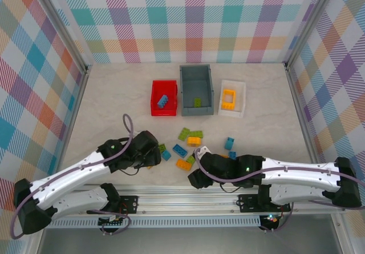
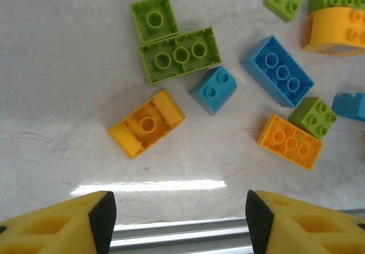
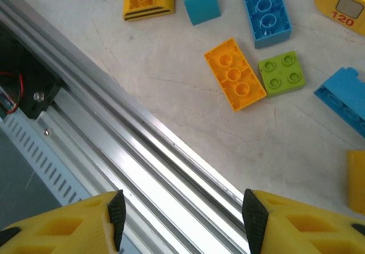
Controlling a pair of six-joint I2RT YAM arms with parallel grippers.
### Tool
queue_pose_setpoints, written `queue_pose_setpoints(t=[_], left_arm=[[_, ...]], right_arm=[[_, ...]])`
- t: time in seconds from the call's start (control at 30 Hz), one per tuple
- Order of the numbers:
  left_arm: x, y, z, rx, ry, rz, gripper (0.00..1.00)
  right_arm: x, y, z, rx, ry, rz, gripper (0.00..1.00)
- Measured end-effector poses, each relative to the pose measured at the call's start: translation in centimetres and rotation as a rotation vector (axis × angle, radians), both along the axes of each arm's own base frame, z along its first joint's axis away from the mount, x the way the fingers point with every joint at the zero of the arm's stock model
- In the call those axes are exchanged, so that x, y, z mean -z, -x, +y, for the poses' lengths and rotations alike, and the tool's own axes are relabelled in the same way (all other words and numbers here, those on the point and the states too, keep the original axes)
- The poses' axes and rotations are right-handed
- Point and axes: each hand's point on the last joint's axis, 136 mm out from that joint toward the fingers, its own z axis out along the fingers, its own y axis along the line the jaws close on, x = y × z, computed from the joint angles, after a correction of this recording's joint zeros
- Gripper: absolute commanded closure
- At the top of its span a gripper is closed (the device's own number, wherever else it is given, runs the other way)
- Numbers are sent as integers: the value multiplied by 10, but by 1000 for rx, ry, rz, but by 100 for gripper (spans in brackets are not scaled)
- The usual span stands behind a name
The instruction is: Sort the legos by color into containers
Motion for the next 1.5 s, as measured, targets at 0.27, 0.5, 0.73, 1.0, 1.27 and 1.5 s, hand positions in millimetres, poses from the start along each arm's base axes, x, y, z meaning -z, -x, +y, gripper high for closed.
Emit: queue_pose_setpoints(t=[0.27, 0.5, 0.73, 1.0, 1.27, 1.5], left_arm=[[56, -21, -29, -293, 2, 136, 35], [57, -40, -39, -521, 119, 98, 31], [79, -46, -41, -626, 90, 119, 37], [95, -56, -46, -667, 90, 125, 49], [100, -63, -52, -663, 103, 115, 72], [54, -85, -51, -606, 121, 32, 77]], right_arm=[[-2, -13, 8, 59, -22, -46, 32], [-32, -18, 4, 80, -124, -95, 29], [-34, -20, 3, 88, -126, -108, 30], [-34, -21, 2, 91, -126, -110, 30], [-35, -21, 2, 94, -126, -113, 30], [-37, -29, -2, 124, -127, -127, 30]])
